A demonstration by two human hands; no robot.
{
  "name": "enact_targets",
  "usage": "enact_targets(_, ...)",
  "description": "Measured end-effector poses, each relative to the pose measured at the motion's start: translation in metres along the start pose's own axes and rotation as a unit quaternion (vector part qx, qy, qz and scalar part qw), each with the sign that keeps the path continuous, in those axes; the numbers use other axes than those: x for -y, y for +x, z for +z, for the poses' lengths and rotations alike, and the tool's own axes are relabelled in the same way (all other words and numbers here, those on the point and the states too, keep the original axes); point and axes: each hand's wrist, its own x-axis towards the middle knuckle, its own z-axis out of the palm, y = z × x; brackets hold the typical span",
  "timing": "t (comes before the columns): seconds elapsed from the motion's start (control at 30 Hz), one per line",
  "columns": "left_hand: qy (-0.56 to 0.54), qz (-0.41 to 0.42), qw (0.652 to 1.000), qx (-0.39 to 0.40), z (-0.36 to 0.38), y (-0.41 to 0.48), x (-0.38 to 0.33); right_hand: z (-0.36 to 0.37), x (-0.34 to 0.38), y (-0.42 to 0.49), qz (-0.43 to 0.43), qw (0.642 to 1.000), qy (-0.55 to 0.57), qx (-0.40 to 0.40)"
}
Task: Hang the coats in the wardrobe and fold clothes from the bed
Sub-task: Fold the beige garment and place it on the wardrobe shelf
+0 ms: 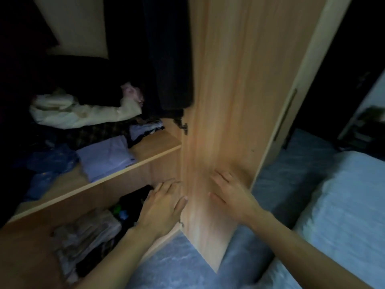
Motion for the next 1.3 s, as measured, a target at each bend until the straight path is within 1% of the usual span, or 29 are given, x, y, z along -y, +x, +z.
enact_targets(0.07, -0.018, 0.046, 0.999, -0.002, 0.016, -0.001, -0.012, -0.005, -0.008, -0.036, 0.044, 0.998, -0.033, -0.007)
enact_targets(0.13, -0.056, 0.074, 0.996, 0.011, 0.031, -0.004, -0.035, -0.014, -0.015, -0.078, 0.101, 0.994, -0.049, 0.001)
enact_targets(0.2, -0.086, 0.118, 0.989, 0.032, 0.046, -0.01, -0.069, -0.026, -0.022, -0.123, 0.156, 0.986, -0.059, 0.005)
enact_targets(0.27, -0.088, 0.179, 0.978, 0.053, 0.059, -0.014, -0.107, -0.043, -0.029, -0.166, 0.208, 0.975, -0.081, -0.002)
enact_targets(0.4, -0.113, 0.262, 0.956, 0.072, 0.069, -0.024, -0.186, -0.079, -0.045, -0.249, 0.313, 0.945, -0.088, -0.044)
enact_targets(0.47, -0.114, 0.303, 0.943, 0.079, 0.073, -0.032, -0.223, -0.094, -0.056, -0.288, 0.353, 0.929, -0.088, -0.069)
enact_targets(0.53, -0.115, 0.332, 0.932, 0.091, 0.077, -0.041, -0.259, -0.106, -0.066, -0.325, 0.384, 0.915, -0.081, -0.096)
enact_targets(0.63, -0.125, 0.353, 0.922, 0.097, 0.089, -0.059, -0.322, -0.121, -0.083, -0.383, 0.421, 0.895, -0.067, -0.133)
enact_targets(0.73, -0.137, 0.367, 0.912, 0.119, 0.114, -0.088, -0.395, -0.134, -0.102, -0.448, 0.445, 0.878, -0.055, -0.166)
enact_targets(0.83, -0.139, 0.394, 0.896, 0.147, 0.142, -0.128, -0.472, -0.152, -0.124, -0.526, 0.47, 0.863, -0.048, -0.181)
enact_targets(0.9, -0.129, 0.422, 0.883, 0.162, 0.159, -0.153, -0.518, -0.164, -0.138, -0.584, 0.497, 0.844, -0.048, -0.195)
enact_targets(1.0, -0.125, 0.451, 0.864, 0.186, 0.182, -0.185, -0.583, -0.179, -0.152, -0.668, 0.553, 0.805, -0.055, -0.205)
enact_targets(1.07, -0.131, 0.472, 0.847, 0.205, 0.193, -0.207, -0.623, -0.186, -0.157, -0.713, 0.582, 0.784, -0.051, -0.21)
enact_targets(1.3, -0.128, 0.581, 0.764, 0.249, 0.234, -0.268, -0.764, -0.208, -0.174, -0.819, 0.64, 0.724, -0.064, -0.249)
